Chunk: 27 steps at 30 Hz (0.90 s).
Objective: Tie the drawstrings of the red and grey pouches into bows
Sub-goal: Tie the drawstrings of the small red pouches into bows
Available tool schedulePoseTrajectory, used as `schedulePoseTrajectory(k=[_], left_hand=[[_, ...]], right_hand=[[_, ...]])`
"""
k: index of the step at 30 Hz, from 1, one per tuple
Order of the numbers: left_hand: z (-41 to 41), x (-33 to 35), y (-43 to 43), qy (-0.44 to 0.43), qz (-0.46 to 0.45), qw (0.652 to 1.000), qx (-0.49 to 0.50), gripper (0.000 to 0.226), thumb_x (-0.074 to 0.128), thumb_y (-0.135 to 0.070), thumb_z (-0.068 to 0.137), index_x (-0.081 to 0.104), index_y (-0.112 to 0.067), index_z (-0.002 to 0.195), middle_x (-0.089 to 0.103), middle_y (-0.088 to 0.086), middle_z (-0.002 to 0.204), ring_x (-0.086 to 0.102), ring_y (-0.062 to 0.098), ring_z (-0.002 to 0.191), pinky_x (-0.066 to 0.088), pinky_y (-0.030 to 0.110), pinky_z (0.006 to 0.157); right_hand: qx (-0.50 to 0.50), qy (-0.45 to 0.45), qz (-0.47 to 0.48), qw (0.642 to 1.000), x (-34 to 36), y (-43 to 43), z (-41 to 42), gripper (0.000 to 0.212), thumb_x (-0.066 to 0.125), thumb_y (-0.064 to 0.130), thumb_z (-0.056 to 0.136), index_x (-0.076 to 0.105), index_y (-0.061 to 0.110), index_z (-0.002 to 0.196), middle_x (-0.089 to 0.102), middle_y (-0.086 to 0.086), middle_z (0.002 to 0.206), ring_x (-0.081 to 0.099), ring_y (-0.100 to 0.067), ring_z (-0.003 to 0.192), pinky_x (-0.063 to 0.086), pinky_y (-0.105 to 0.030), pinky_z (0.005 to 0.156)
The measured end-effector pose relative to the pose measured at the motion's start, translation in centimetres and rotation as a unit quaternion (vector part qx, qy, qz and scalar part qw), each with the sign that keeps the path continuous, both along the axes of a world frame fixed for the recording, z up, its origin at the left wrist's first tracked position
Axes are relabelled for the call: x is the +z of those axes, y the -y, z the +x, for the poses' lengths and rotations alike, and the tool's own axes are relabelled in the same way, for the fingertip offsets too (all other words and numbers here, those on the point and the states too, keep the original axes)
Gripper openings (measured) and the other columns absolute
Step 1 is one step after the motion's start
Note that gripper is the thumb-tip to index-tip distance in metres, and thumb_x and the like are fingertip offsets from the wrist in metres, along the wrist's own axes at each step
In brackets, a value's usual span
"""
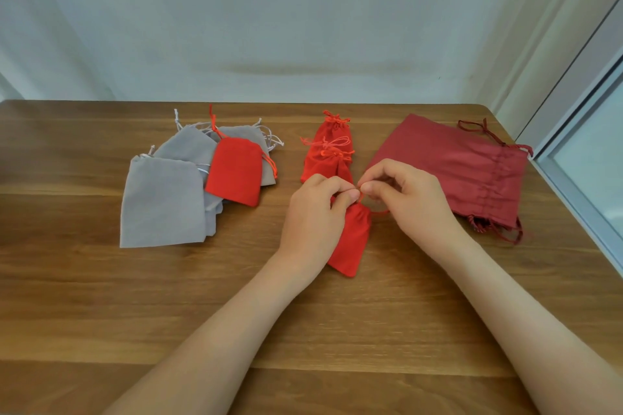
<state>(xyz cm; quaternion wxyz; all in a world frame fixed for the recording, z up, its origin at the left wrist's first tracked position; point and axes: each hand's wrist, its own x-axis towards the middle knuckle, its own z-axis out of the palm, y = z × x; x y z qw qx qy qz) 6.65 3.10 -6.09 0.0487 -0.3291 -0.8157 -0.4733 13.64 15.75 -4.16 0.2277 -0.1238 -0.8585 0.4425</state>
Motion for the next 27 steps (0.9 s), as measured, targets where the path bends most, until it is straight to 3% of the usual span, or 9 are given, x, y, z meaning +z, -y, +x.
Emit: schedulePoseTrajectory(k=[4, 7, 11, 13, 16, 20, 24, 27], left_hand=[[0.09, -0.03, -0.12, 0.015, 0.017, 0.999, -0.036, 0.01, 0.067, -0.012, 0.085, 0.075, -0.012, 0.09, 0.053, -0.005, 0.077, 0.045, -0.002, 0.075, 0.031, 0.003, 0.073], [0.43, 0.35, -0.18, 0.097, 0.049, 0.992, -0.067, 0.009, 0.066, -0.011, 0.086, 0.075, -0.013, 0.089, 0.053, -0.011, 0.074, 0.049, -0.007, 0.073, 0.033, 0.006, 0.072], [0.35, 0.4, -0.18, 0.189, 0.085, 0.971, -0.117, 0.006, 0.069, -0.017, 0.084, 0.073, -0.02, 0.087, 0.068, 0.001, 0.085, 0.055, 0.002, 0.081, 0.041, 0.023, 0.079], [0.38, 0.47, -0.12, 0.229, 0.09, 0.959, -0.137, 0.003, 0.069, -0.023, 0.081, 0.07, -0.021, 0.083, 0.066, 0.007, 0.082, 0.053, 0.008, 0.077, 0.041, 0.03, 0.075], [0.3, 0.49, 0.0, 0.263, 0.08, 0.951, -0.143, 0.014, 0.071, -0.018, 0.083, 0.062, -0.019, 0.072, 0.054, -0.002, 0.07, 0.044, 0.007, 0.067, 0.035, 0.026, 0.065], [0.15, 0.58, 0.07, 0.224, 0.047, 0.968, -0.103, 0.028, 0.07, -0.015, 0.082, 0.052, -0.018, 0.061, 0.048, -0.012, 0.056, 0.04, 0.002, 0.056, 0.032, 0.019, 0.057], [0.22, 0.38, -0.05, 0.096, -0.011, 0.994, -0.054, 0.022, 0.065, -0.014, 0.084, 0.052, -0.015, 0.067, 0.049, -0.007, 0.066, 0.043, 0.003, 0.058, 0.032, 0.014, 0.058], [0.17, -0.11, -0.11, -0.002, -0.018, 0.999, -0.029, 0.012, 0.064, -0.009, 0.085, 0.059, -0.012, 0.074, 0.043, -0.006, 0.069, 0.04, 0.003, 0.059, 0.028, 0.017, 0.06]], right_hand=[[-0.019, -0.027, -0.005, 0.999, -0.1, 0.48, 0.01, 0.014, 0.064, 0.006, 0.084, 0.066, 0.018, 0.077, 0.065, 0.012, 0.076, 0.057, 0.002, 0.074, 0.042, -0.012, 0.07], [-0.008, -0.048, -0.015, 0.999, -0.01, 0.81, -0.02, 0.016, 0.062, 0.004, 0.085, 0.063, 0.017, 0.077, 0.062, 0.006, 0.081, 0.053, 0.0, 0.076, 0.04, -0.011, 0.068], [0.006, -0.062, -0.011, 0.998, 0.05, 0.77, -0.19, 0.022, 0.065, 0.006, 0.083, 0.062, 0.025, 0.073, 0.053, 0.005, 0.084, 0.049, -0.005, 0.08, 0.038, -0.016, 0.072], [0.026, -0.069, -0.035, 0.997, 0.18, 0.83, -0.04, 0.021, 0.064, 0.005, 0.082, 0.063, 0.024, 0.073, 0.056, 0.004, 0.082, 0.051, -0.004, 0.079, 0.04, -0.017, 0.074], [0.048, -0.07, -0.069, 0.994, 0.43, 0.83, 0.17, 0.015, 0.064, 0.007, 0.079, 0.065, 0.021, 0.072, 0.062, 0.008, 0.077, 0.055, -0.001, 0.078, 0.043, -0.017, 0.073], [0.045, -0.036, -0.016, 0.998, 0.37, 0.41, 0.09, 0.025, 0.064, 0.0, 0.081, 0.066, 0.024, 0.074, 0.065, 0.009, 0.078, 0.057, -0.001, 0.073, 0.043, -0.018, 0.068], [0.037, -0.03, 0.022, 0.999, -0.06, 0.59, -0.01, 0.021, 0.065, 0.001, 0.083, 0.069, 0.021, 0.086, 0.067, 0.006, 0.086, 0.063, -0.009, 0.082, 0.053, -0.032, 0.077], [0.044, -0.049, 0.005, 0.998, 0.05, 0.95, -0.09, 0.03, 0.063, -0.001, 0.084, 0.062, 0.022, 0.103, 0.066, 0.006, 0.082, 0.061, -0.003, 0.079, 0.048, -0.02, 0.076]])
